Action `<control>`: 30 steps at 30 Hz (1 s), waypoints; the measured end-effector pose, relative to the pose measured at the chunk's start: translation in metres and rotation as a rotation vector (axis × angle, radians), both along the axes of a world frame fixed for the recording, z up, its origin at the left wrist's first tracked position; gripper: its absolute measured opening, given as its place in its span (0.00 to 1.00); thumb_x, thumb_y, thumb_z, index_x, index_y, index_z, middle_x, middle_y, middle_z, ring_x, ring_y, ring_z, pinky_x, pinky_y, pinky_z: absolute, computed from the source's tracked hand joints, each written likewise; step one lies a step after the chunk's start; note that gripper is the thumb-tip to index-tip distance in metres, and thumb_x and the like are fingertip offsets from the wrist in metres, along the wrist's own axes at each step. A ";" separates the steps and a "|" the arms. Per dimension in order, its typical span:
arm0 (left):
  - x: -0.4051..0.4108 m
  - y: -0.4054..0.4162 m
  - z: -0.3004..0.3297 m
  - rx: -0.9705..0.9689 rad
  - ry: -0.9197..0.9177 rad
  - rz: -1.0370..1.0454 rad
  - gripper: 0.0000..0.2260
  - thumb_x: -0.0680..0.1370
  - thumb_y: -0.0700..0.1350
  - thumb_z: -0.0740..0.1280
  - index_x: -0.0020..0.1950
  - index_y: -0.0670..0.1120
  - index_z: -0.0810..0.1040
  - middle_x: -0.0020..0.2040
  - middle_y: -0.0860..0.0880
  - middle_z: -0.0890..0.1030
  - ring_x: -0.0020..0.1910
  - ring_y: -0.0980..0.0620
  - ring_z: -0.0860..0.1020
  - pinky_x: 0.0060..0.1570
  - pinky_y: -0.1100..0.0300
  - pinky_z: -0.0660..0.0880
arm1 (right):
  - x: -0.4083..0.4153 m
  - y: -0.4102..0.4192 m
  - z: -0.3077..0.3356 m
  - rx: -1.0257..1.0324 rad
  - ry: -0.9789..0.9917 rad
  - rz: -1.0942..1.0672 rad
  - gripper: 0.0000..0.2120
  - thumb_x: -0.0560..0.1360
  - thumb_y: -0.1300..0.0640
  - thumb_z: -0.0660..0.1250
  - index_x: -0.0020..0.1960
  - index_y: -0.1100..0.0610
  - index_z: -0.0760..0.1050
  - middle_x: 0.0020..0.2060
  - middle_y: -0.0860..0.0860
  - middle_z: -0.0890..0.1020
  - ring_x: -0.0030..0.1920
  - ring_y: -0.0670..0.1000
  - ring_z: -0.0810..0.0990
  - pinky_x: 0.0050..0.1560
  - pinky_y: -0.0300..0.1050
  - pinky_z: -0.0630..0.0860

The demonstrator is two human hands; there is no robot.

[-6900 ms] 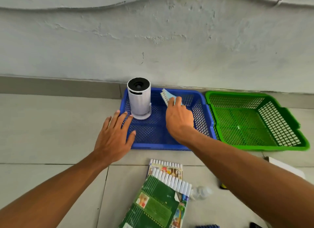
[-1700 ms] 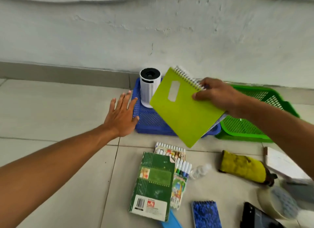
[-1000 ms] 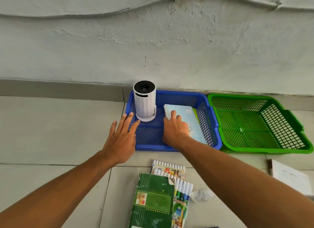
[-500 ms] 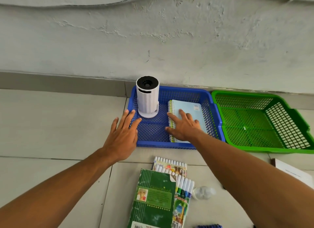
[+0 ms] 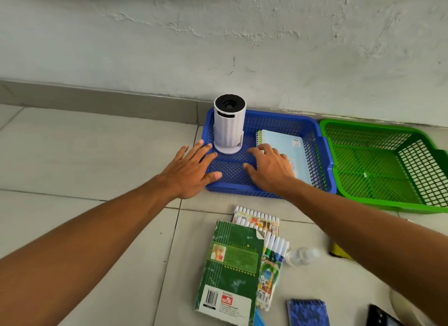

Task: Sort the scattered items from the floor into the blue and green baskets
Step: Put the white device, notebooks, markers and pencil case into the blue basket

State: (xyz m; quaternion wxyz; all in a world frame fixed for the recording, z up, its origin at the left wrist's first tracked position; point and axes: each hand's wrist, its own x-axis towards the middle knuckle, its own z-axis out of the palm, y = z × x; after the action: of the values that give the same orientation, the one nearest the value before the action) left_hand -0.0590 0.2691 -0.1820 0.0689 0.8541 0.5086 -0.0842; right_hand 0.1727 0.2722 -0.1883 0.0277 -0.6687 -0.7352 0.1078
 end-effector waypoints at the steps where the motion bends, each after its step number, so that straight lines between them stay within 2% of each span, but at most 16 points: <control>1: 0.000 0.000 0.000 -0.005 0.009 -0.005 0.35 0.77 0.67 0.39 0.79 0.48 0.49 0.80 0.49 0.46 0.78 0.50 0.40 0.75 0.47 0.44 | -0.004 -0.010 0.003 0.082 0.038 0.039 0.20 0.79 0.43 0.61 0.66 0.52 0.70 0.64 0.54 0.72 0.63 0.56 0.72 0.63 0.55 0.68; 4: 0.002 -0.002 0.002 -0.007 0.028 -0.016 0.33 0.79 0.64 0.42 0.79 0.48 0.49 0.80 0.49 0.45 0.78 0.50 0.39 0.76 0.46 0.44 | -0.017 -0.045 0.010 0.258 0.112 0.194 0.11 0.77 0.46 0.63 0.52 0.53 0.72 0.48 0.50 0.74 0.48 0.52 0.73 0.52 0.51 0.71; 6: 0.003 -0.003 0.003 -0.016 0.034 -0.009 0.32 0.79 0.64 0.42 0.79 0.49 0.49 0.80 0.49 0.44 0.78 0.50 0.39 0.76 0.46 0.43 | -0.023 -0.066 0.011 0.250 0.111 0.342 0.10 0.76 0.46 0.63 0.49 0.53 0.72 0.44 0.50 0.75 0.44 0.52 0.73 0.49 0.52 0.72; 8: 0.003 -0.004 0.004 -0.019 0.045 -0.004 0.31 0.80 0.64 0.42 0.79 0.49 0.49 0.80 0.49 0.44 0.78 0.50 0.38 0.76 0.47 0.42 | -0.026 -0.081 0.010 0.149 0.059 0.459 0.13 0.76 0.43 0.63 0.50 0.52 0.73 0.45 0.50 0.77 0.46 0.53 0.74 0.51 0.50 0.70; 10: 0.003 -0.006 0.006 -0.020 0.051 -0.004 0.31 0.80 0.63 0.43 0.79 0.49 0.49 0.80 0.49 0.45 0.78 0.50 0.38 0.76 0.47 0.42 | -0.028 -0.092 0.010 0.038 -0.004 0.487 0.16 0.77 0.39 0.62 0.52 0.52 0.74 0.49 0.51 0.80 0.51 0.54 0.76 0.54 0.51 0.68; 13: 0.004 -0.006 0.006 -0.020 0.057 -0.004 0.31 0.80 0.63 0.43 0.79 0.48 0.50 0.80 0.48 0.45 0.78 0.49 0.39 0.76 0.46 0.42 | -0.025 -0.106 0.006 -0.205 -0.143 0.423 0.30 0.74 0.31 0.61 0.64 0.54 0.69 0.58 0.53 0.77 0.57 0.55 0.76 0.62 0.53 0.70; 15: 0.004 -0.006 0.006 -0.015 0.068 -0.009 0.30 0.81 0.62 0.43 0.79 0.48 0.51 0.80 0.47 0.46 0.78 0.48 0.39 0.76 0.46 0.43 | -0.021 -0.114 0.001 -0.342 -0.197 0.389 0.39 0.70 0.30 0.66 0.69 0.56 0.63 0.61 0.56 0.74 0.59 0.57 0.75 0.60 0.54 0.72; 16: 0.004 -0.006 0.007 -0.010 0.073 -0.014 0.30 0.81 0.62 0.43 0.79 0.48 0.51 0.80 0.47 0.47 0.78 0.48 0.39 0.76 0.46 0.43 | -0.019 -0.117 -0.002 -0.374 -0.173 0.358 0.40 0.69 0.31 0.69 0.69 0.56 0.63 0.61 0.56 0.73 0.59 0.57 0.75 0.58 0.54 0.74; 19: 0.004 -0.007 0.007 -0.005 0.087 -0.025 0.30 0.81 0.62 0.42 0.79 0.48 0.52 0.80 0.47 0.47 0.78 0.47 0.39 0.76 0.45 0.44 | -0.015 -0.116 -0.008 -0.434 -0.060 0.239 0.35 0.68 0.36 0.73 0.65 0.57 0.69 0.58 0.56 0.74 0.54 0.55 0.75 0.52 0.49 0.75; 22: 0.004 -0.007 0.007 -0.010 0.095 -0.029 0.30 0.81 0.62 0.42 0.79 0.48 0.52 0.80 0.47 0.47 0.78 0.47 0.39 0.76 0.45 0.44 | -0.017 -0.113 -0.005 -0.516 0.017 0.224 0.28 0.72 0.40 0.71 0.63 0.56 0.71 0.55 0.55 0.73 0.50 0.53 0.73 0.48 0.46 0.73; 24: 0.004 -0.006 0.007 -0.014 0.093 -0.027 0.30 0.81 0.62 0.42 0.79 0.49 0.52 0.80 0.47 0.47 0.78 0.47 0.39 0.76 0.45 0.44 | -0.020 -0.109 0.007 -0.564 0.191 0.241 0.19 0.77 0.47 0.68 0.62 0.55 0.69 0.53 0.55 0.75 0.50 0.54 0.76 0.49 0.48 0.77; 27: 0.002 -0.006 0.007 -0.013 0.085 -0.026 0.31 0.80 0.63 0.41 0.79 0.49 0.51 0.80 0.47 0.47 0.78 0.47 0.39 0.76 0.45 0.44 | -0.017 -0.090 0.035 -0.541 0.415 0.230 0.09 0.78 0.53 0.67 0.54 0.52 0.68 0.51 0.56 0.80 0.49 0.56 0.80 0.47 0.50 0.78; 30: 0.001 -0.007 0.007 0.000 0.099 -0.036 0.32 0.79 0.63 0.40 0.79 0.49 0.51 0.80 0.47 0.48 0.78 0.47 0.39 0.75 0.45 0.45 | 0.001 -0.050 0.069 -0.481 0.613 0.119 0.06 0.79 0.59 0.66 0.48 0.51 0.69 0.46 0.54 0.80 0.45 0.53 0.81 0.41 0.45 0.76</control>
State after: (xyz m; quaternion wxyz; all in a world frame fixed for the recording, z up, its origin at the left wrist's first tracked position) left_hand -0.0579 0.2619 -0.1747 0.0420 0.8581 0.4957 -0.1274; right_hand 0.1733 0.2218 -0.1191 0.0821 -0.5489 -0.6842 0.4731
